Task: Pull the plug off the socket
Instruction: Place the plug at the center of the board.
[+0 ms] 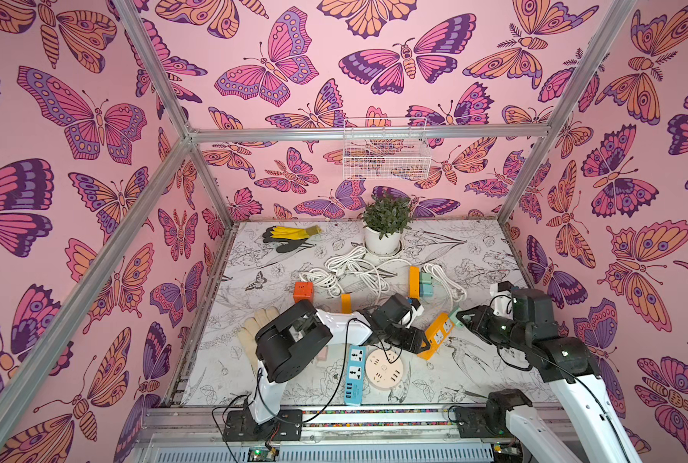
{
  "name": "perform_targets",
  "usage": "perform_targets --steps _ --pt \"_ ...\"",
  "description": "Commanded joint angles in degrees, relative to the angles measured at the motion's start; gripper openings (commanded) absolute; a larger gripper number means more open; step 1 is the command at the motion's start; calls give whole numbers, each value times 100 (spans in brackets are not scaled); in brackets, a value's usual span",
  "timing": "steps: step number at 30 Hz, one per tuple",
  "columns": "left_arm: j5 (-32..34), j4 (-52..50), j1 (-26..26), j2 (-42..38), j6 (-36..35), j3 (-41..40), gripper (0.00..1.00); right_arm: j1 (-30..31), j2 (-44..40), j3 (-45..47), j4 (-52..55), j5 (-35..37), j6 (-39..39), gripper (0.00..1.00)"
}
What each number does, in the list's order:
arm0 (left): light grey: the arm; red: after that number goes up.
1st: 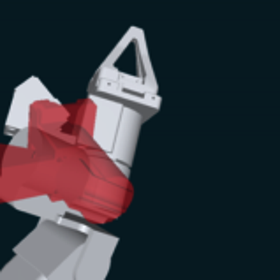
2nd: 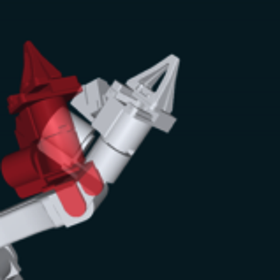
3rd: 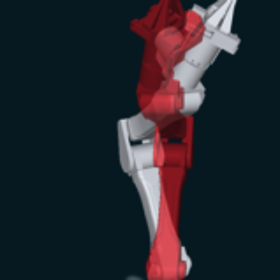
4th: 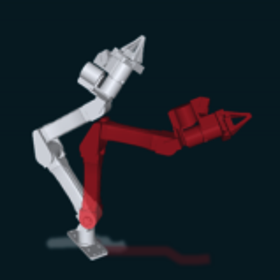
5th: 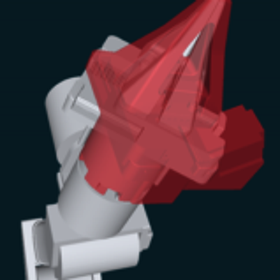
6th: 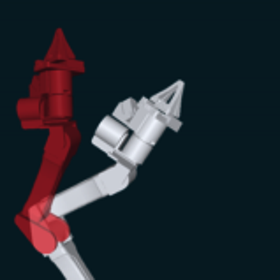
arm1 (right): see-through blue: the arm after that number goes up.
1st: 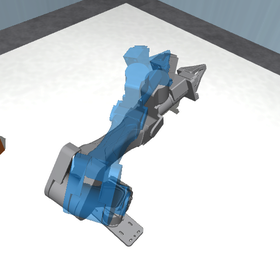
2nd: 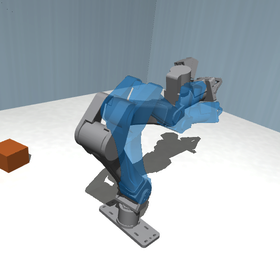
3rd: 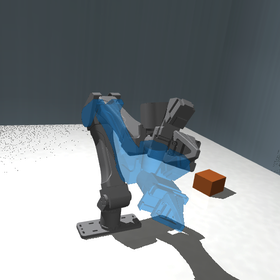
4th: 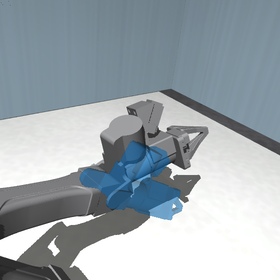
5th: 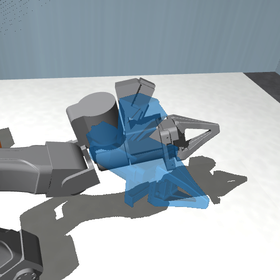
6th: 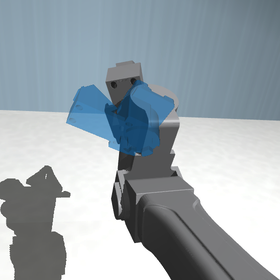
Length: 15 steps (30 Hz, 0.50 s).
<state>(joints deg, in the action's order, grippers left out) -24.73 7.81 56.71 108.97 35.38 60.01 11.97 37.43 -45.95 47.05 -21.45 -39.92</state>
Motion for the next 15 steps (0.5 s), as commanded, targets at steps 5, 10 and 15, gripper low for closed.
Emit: perform_targets --steps 5,10,15 --pt "1718 -23 7 -2406 -1029 -1216 64 -30 -292 578 -1380 -1236 22 11" --pt "2928 100 -2 -4447 -1460 -2589 77 9 162 1698 -4292 -2618 -1297 11" --pt "3778 148 -353 -6468 -1316 -3912 100 1182 1109 1924 -5746 -2127 -1447 12"
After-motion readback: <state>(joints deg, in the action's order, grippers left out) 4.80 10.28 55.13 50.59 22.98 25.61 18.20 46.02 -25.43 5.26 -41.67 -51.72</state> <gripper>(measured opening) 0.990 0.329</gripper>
